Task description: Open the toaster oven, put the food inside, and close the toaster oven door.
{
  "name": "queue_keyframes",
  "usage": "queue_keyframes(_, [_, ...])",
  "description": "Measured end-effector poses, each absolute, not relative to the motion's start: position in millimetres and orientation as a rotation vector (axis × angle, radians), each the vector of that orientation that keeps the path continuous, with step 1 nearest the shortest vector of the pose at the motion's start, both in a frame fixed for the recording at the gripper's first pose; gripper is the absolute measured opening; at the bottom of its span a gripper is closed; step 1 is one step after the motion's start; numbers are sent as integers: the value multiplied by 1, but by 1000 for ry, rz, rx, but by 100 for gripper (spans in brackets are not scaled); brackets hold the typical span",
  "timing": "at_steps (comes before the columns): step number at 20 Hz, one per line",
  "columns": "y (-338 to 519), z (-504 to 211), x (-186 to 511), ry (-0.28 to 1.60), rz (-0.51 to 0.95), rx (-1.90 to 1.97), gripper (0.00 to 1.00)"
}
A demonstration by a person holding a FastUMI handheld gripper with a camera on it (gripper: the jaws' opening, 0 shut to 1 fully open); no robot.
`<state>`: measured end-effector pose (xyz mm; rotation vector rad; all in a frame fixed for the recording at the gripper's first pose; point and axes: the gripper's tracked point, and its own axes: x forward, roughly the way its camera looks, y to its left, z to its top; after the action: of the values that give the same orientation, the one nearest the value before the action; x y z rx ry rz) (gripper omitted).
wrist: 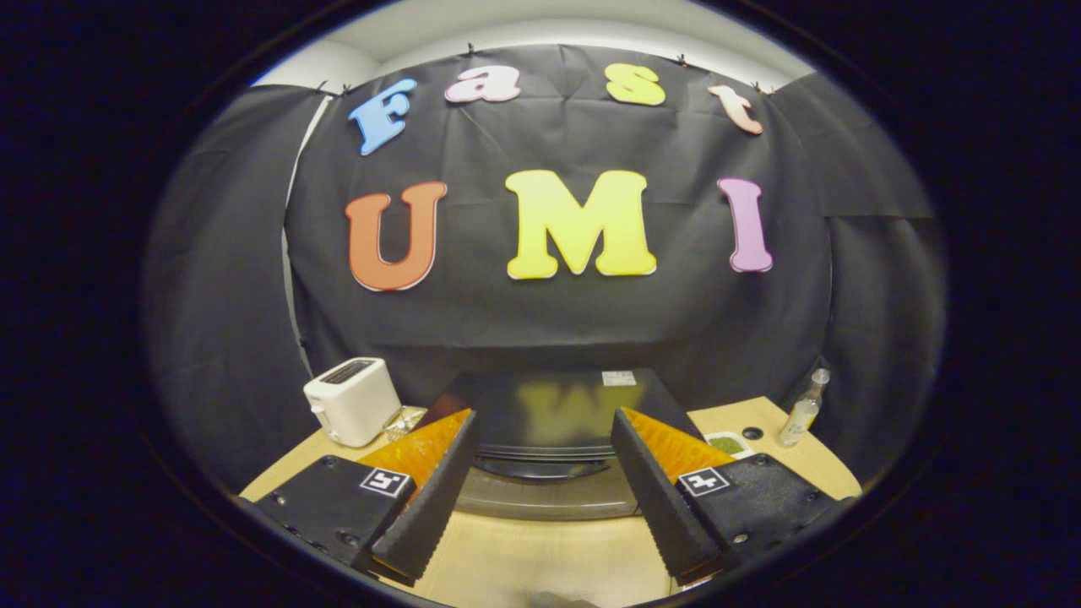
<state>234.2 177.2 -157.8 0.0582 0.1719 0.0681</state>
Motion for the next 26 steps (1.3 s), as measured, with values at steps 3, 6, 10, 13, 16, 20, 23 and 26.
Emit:
queue_keyframes(3, [181, -189, 264, 229, 58, 44, 100])
queue_keyframes(6, [183, -212, 281, 276, 42, 29, 100])
queue_keyframes(10, [186, -224, 288, 293, 25, 12, 100])
queue_keyframes(13, [186, -225, 287, 298, 25, -1, 100])
queue_keyframes(16, [185, -228, 284, 316, 32, 39, 100])
queue_keyframes(20, [186, -231, 271, 338, 30, 48, 100])
queue_keyframes(23, [186, -235, 256, 341, 28, 49, 100])
queue_keyframes(26, [186, -242, 239, 348, 24, 54, 100])
